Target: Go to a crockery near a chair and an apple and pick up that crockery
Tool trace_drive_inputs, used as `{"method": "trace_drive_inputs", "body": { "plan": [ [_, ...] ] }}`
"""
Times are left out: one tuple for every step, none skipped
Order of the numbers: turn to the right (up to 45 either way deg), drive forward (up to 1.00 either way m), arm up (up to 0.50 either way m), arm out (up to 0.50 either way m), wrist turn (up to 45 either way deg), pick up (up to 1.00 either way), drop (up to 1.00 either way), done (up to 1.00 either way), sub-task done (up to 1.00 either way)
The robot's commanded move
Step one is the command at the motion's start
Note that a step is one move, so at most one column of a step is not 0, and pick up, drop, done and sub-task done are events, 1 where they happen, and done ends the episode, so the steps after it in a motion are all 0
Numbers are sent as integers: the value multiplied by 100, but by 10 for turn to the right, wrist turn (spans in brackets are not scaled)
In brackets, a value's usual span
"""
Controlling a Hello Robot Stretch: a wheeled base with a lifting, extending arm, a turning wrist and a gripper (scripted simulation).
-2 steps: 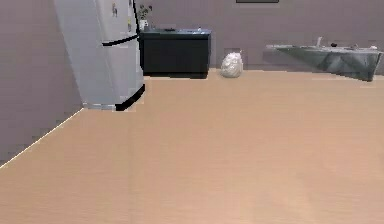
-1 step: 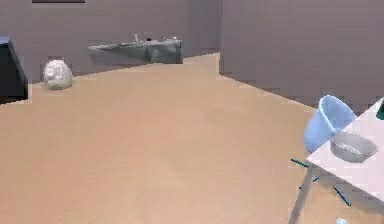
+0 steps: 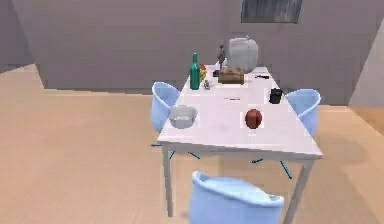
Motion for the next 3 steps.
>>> {"method": "trace_drive_inputs", "body": {
  "plan": [
    [450,0,0,0,0,0,0,0,0],
    [90,0,0,0,0,0,0,0,0],
    [0,80,0,0,0,0,0,0,0]
  ]
}}
